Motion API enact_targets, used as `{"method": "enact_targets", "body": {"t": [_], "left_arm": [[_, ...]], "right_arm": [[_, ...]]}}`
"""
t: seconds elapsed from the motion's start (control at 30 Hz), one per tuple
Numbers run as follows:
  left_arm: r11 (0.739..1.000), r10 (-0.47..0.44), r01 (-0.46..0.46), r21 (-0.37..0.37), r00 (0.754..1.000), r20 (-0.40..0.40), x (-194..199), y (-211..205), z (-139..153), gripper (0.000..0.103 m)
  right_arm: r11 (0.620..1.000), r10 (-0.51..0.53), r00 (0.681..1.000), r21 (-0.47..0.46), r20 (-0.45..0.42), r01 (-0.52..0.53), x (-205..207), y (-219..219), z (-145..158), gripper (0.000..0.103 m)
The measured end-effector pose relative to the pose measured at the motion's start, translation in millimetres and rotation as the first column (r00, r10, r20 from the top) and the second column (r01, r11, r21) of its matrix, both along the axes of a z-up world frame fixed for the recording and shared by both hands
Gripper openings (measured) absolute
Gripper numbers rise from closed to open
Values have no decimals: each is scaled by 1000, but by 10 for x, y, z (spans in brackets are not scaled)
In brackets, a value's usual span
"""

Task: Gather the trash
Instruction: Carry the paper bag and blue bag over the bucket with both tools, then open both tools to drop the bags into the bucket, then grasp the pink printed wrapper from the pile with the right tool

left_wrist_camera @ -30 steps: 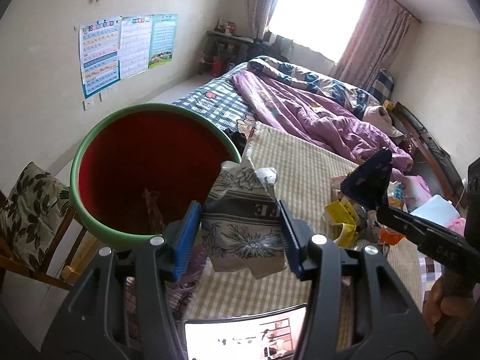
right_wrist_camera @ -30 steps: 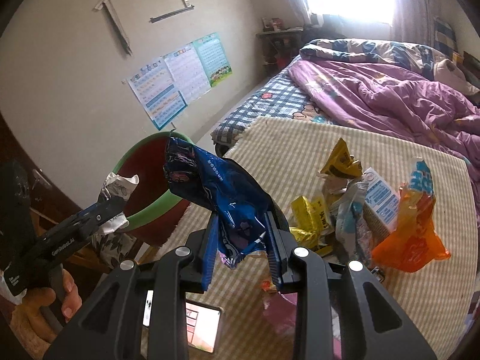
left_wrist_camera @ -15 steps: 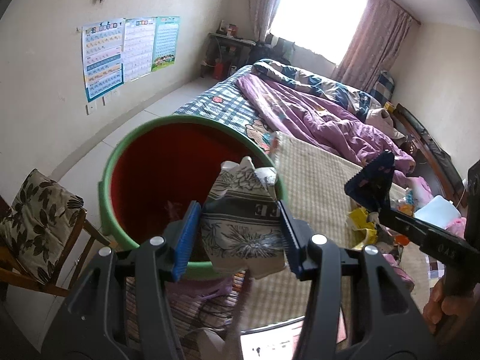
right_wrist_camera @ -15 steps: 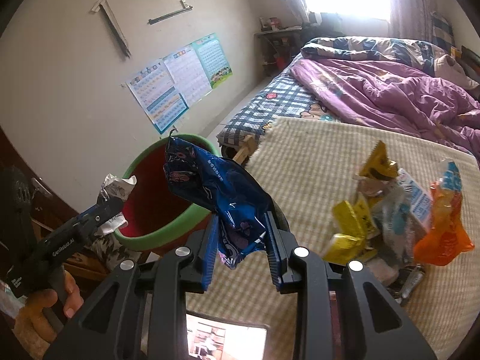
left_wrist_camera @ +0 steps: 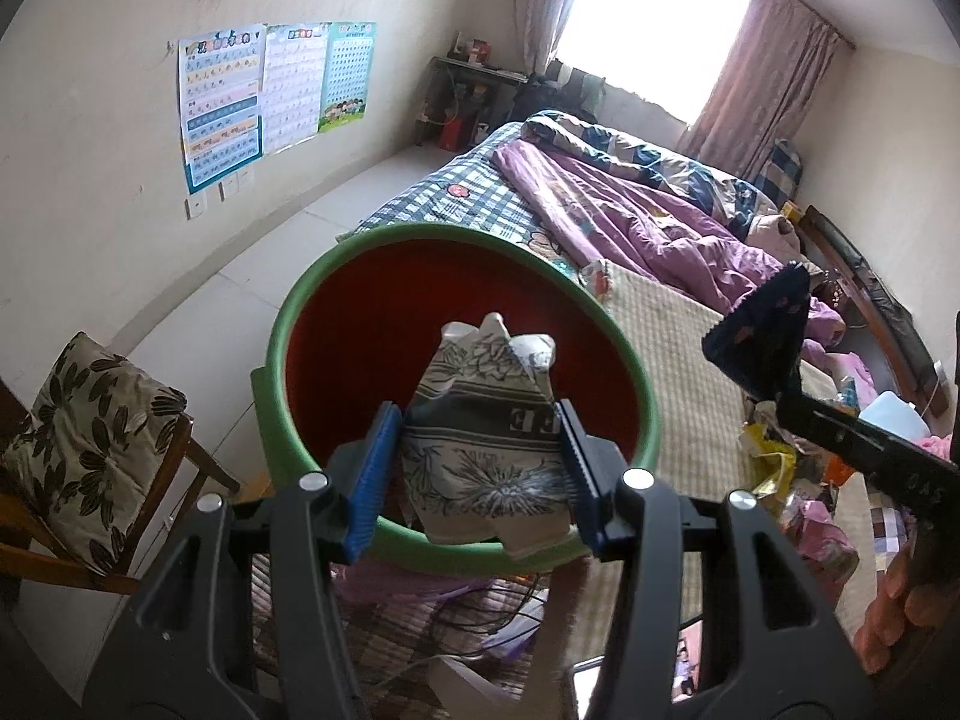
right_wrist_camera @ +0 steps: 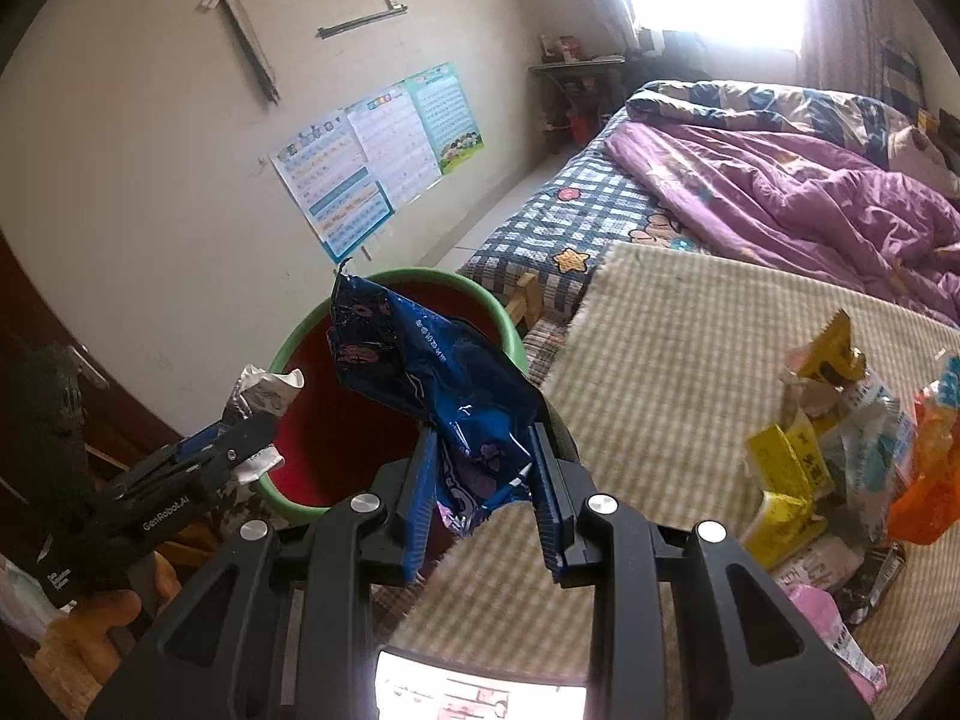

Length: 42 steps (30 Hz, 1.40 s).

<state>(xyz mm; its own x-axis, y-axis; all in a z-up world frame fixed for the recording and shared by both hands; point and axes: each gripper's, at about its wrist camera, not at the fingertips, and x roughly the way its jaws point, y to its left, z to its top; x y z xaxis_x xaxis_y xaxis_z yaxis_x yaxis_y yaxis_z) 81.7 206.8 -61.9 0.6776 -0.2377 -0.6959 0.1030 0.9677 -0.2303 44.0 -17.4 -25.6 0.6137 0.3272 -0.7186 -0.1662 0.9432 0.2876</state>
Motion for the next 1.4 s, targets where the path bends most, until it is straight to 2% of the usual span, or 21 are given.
{"method": "enact_targets", "body": {"t": [0.63,0.83,0.9,0.97,1.4], "left_arm": [[1000,9,-9,10,999,-41,132,185,-170,49],[1000,1,0,15,999,-34,185,168,-168,49],[1000,-4,4,15,999,-32,206,154,-163,53],[1000,5,-4,20,1000,-24,209,155,-159,73],[1000,-3,3,-6,1000,-1,189,82,-67,74]], "right_arm": [[997,80,996,3,-29,-80,341,595,-85,29],[997,74,996,31,-41,-72,404,600,-132,37],[997,67,997,42,-34,-66,412,588,-125,44],[996,65,997,58,-33,-63,417,564,-118,59],[997,5,1000,81,7,-6,310,265,97,59]]}}
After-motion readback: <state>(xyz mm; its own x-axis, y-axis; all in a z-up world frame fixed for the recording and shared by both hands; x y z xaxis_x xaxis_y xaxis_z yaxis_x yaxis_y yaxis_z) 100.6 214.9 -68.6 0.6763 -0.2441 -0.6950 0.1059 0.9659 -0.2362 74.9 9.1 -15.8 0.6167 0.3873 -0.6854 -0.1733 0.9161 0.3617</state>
